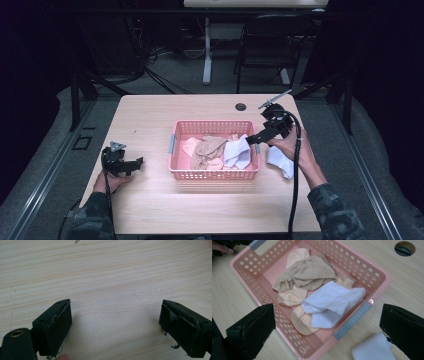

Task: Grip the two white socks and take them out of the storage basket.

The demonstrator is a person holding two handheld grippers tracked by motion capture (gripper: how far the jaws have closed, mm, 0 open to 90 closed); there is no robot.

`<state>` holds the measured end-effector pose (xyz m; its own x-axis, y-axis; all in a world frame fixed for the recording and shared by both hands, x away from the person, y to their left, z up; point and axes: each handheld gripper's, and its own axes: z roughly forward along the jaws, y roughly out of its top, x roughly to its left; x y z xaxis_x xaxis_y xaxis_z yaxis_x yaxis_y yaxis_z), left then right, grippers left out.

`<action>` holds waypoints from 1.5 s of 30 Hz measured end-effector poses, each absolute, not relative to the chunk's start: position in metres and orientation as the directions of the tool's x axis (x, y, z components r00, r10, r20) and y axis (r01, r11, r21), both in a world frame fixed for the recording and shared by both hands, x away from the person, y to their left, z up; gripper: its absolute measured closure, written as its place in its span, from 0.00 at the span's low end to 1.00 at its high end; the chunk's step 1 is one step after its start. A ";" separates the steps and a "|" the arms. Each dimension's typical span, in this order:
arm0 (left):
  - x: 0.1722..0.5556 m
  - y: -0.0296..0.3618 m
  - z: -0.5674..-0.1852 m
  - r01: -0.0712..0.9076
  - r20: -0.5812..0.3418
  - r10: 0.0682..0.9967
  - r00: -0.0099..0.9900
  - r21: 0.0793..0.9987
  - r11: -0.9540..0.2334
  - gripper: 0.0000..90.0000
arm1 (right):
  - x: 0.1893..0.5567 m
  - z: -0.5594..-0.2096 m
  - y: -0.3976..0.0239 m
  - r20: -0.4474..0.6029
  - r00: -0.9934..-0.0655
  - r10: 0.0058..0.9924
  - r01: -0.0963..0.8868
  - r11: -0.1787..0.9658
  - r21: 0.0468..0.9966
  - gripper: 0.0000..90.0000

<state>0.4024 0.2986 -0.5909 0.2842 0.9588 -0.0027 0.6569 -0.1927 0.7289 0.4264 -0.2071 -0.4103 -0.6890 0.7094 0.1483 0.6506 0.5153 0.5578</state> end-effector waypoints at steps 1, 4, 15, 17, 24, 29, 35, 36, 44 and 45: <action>0.402 0.299 -0.591 0.657 -0.003 0.959 0.284 0.729 -0.192 0.12 | 0.428 -0.411 -0.204 0.147 -0.695 0.704 0.647 0.522 0.556 0.00; 0.402 0.299 -0.591 0.657 -0.003 0.959 0.284 0.729 -0.193 0.12 | 0.432 -0.415 -0.189 0.151 -0.716 0.682 0.633 0.542 0.553 0.00; 0.402 0.299 -0.591 0.657 -0.003 0.959 0.284 0.729 -0.193 0.12 | 0.446 -0.444 -0.157 0.149 -0.735 0.662 0.641 0.606 0.471 0.11; 0.402 0.299 -0.591 0.657 -0.003 0.959 0.284 0.729 -0.192 0.12 | 0.449 -0.452 -0.154 0.148 -0.729 0.669 0.653 0.613 0.445 0.15; 0.402 0.299 -0.591 0.657 -0.003 0.959 0.284 0.729 -0.193 0.12 | 0.457 -0.480 -0.143 0.100 -0.705 0.702 0.686 0.639 0.348 0.18; 0.402 0.299 -0.591 0.657 -0.003 0.959 0.284 0.729 -0.193 0.12 | 0.461 -0.493 -0.143 0.077 -0.684 0.725 0.706 0.632 0.319 0.22; 0.402 0.299 -0.591 0.656 -0.002 0.959 0.285 0.730 -0.193 0.12 | 0.466 -0.502 -0.143 0.047 -0.680 0.732 0.717 0.649 0.254 0.31; 0.402 0.299 -0.591 0.657 -0.003 0.959 0.285 0.729 -0.193 0.12 | 0.466 -0.503 -0.143 0.039 -0.677 0.735 0.718 0.648 0.253 0.34; 0.402 0.299 -0.591 0.657 -0.003 0.959 0.285 0.729 -0.193 0.12 | 0.468 -0.515 -0.137 -0.021 -0.657 0.753 0.737 0.648 0.193 0.46; 0.402 0.299 -0.591 0.657 -0.003 0.959 0.284 0.729 -0.193 0.12 | 0.468 -0.516 -0.137 -0.030 -0.660 0.751 0.733 0.652 0.194 0.45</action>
<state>0.4024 0.2986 -0.5909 0.2844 0.9587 -0.0028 0.6569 -0.1928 0.7289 0.4684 -0.1368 -0.5165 -0.6595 0.7511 -0.0303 0.7332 0.6517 0.1940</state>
